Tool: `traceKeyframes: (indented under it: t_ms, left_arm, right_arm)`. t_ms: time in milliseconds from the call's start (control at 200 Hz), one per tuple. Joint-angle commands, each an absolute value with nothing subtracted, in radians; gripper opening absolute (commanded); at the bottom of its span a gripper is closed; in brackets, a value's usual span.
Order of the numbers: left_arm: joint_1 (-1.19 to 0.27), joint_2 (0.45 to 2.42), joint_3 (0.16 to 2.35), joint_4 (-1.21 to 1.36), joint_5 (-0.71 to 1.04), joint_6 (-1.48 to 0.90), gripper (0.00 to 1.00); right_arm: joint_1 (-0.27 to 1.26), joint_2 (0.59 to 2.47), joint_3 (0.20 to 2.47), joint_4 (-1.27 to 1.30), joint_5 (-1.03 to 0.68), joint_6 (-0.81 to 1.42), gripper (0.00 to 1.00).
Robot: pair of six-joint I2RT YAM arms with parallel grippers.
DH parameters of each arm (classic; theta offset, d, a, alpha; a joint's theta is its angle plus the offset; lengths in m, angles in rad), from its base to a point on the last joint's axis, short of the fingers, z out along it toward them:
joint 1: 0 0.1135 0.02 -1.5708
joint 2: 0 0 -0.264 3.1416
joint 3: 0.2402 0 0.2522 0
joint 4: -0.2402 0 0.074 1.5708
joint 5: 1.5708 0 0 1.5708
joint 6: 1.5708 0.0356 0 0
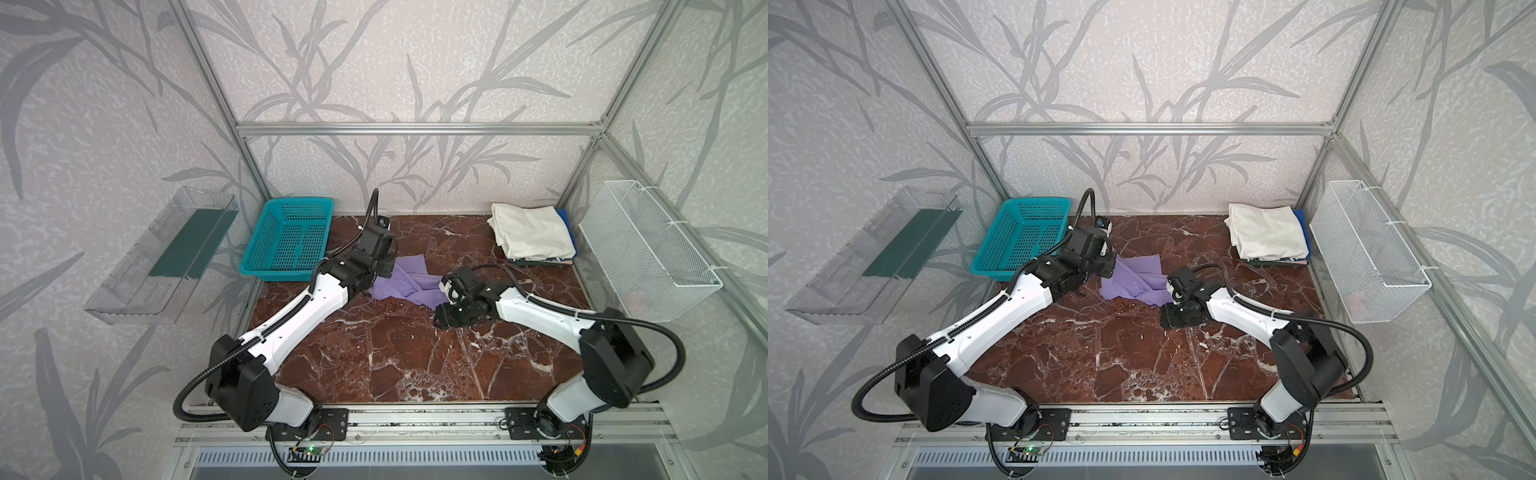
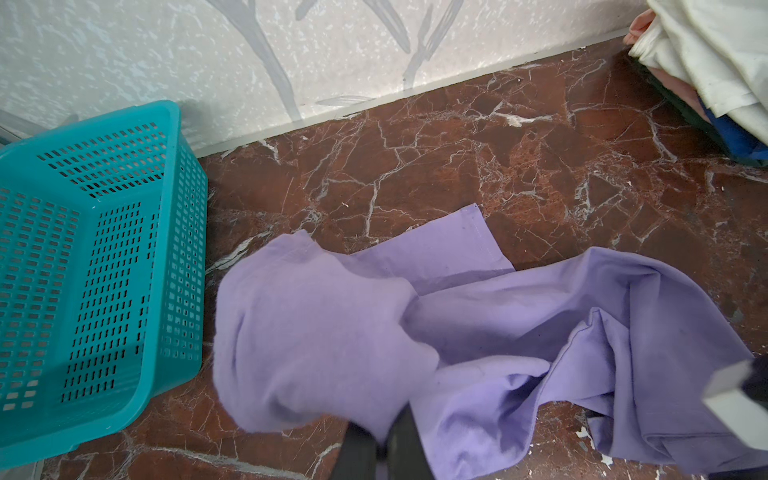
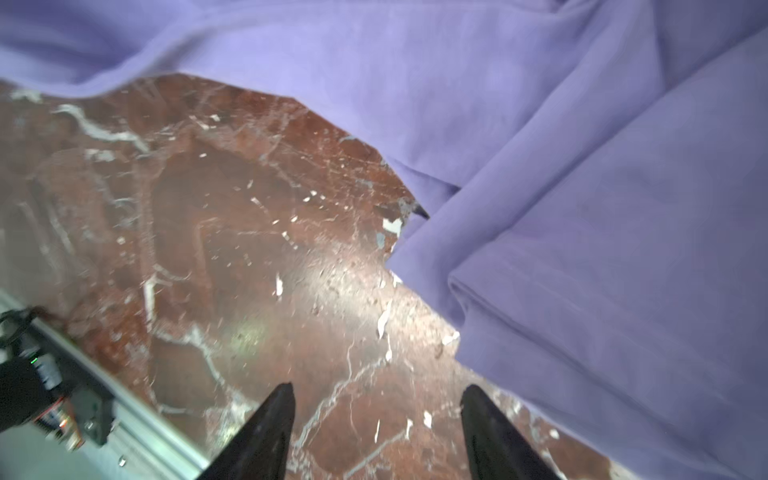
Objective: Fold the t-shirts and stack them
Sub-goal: 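Grasp another edge of the t-shirt with the right gripper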
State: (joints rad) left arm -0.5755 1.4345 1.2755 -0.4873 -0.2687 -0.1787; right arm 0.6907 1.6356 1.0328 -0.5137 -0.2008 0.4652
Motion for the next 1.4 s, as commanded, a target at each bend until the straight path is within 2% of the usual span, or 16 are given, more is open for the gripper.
traceKeyframes:
  t_ms: [0,150,345,785,790,795,805,990,1145,1395]
  left_arm:
    - [-0.572,1.402,1.267,-0.497,-0.258,-0.197,0.00]
    - [-0.573,1.399,1.262,-0.517,-0.258,-0.215,0.00]
    - [-0.572,1.402,1.248,-0.528,-0.252,-0.221,0.00]
    - [-0.569,1.398,1.238,-0.526,-0.280,-0.221,0.00]
    - [-0.569,1.399,1.239,-0.526,-0.280,-0.221,0.00]
    - [-0.569,1.400,1.241,-0.527,-0.279,-0.222,0.00]
    - [-0.567,1.402,1.244,-0.529,-0.278,-0.222,0.00]
    - [-0.565,1.417,1.282,-0.548,-0.260,-0.225,0.00]
    - [-0.564,1.410,1.267,-0.534,-0.246,-0.232,0.00]
    - [-0.561,1.412,1.270,-0.544,-0.253,-0.229,0.00]
  right_arm:
    - [0.745,1.743,1.131,-0.578,-0.046,0.478,0.64]
    - [0.755,1.843,1.157,-0.587,0.056,0.531,0.55]
    - [0.755,1.907,1.169,-0.602,0.131,0.564,0.34]
    - [0.743,1.868,1.228,-0.651,0.255,0.535,0.34]
    - [0.742,1.866,1.230,-0.652,0.255,0.520,0.16]
    - [0.742,1.864,1.230,-0.655,0.257,0.512,0.07]
    - [0.739,1.861,1.232,-0.659,0.259,0.503,0.00]
    - [0.710,1.768,1.216,-0.655,0.275,0.440,0.00]
    - [0.690,1.760,1.215,-0.660,0.185,0.425,0.00]
    - [0.690,1.653,1.200,-0.682,0.164,0.454,0.00]
